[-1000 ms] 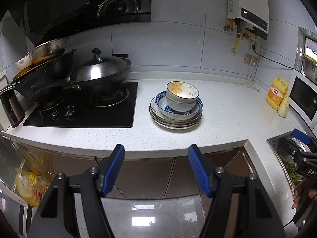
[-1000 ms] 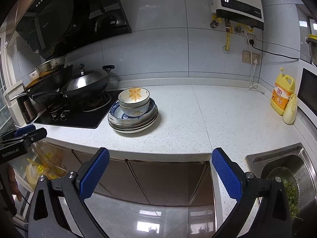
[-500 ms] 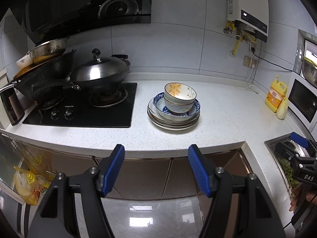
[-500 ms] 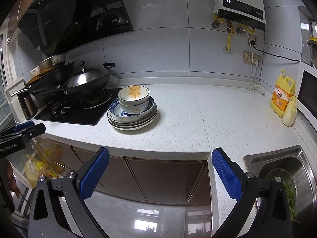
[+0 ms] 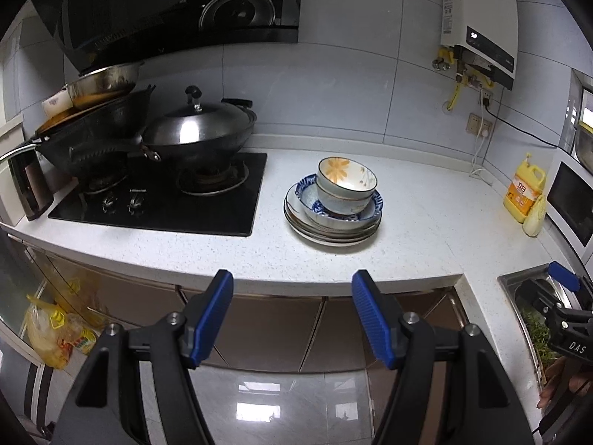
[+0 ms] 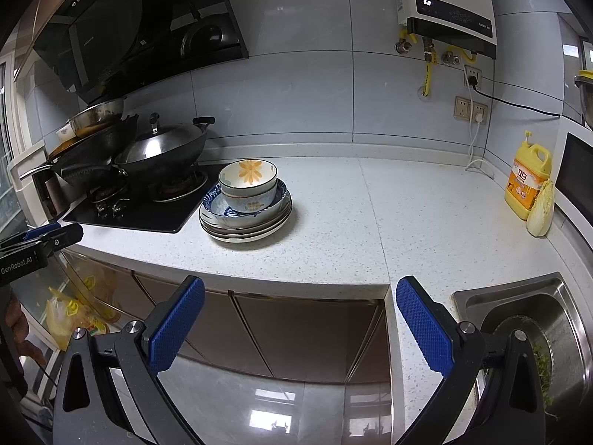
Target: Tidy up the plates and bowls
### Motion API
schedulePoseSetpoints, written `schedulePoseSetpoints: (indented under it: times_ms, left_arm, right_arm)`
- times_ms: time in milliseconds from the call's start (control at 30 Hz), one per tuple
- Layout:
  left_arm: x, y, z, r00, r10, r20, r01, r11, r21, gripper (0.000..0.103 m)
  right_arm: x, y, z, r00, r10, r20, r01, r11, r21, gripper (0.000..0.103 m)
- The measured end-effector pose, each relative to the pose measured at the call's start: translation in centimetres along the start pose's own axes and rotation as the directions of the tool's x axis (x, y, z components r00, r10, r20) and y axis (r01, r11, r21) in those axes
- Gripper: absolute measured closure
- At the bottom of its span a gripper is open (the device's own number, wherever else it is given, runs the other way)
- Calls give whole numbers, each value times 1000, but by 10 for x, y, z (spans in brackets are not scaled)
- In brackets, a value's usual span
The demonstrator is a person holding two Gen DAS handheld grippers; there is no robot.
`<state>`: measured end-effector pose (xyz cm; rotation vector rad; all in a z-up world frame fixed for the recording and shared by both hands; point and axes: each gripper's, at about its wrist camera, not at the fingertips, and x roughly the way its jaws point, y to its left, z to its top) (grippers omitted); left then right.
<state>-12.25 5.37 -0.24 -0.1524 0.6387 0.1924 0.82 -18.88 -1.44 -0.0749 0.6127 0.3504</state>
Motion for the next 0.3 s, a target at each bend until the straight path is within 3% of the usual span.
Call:
schedulePoseSetpoints:
  times_ms: [300]
  left_arm:
    - [-2,-1,-1,1000,5,21,-6,1000,14,38]
  right_arm:
    - [2,0,0,1000,0,-1,0,1000,-1,1]
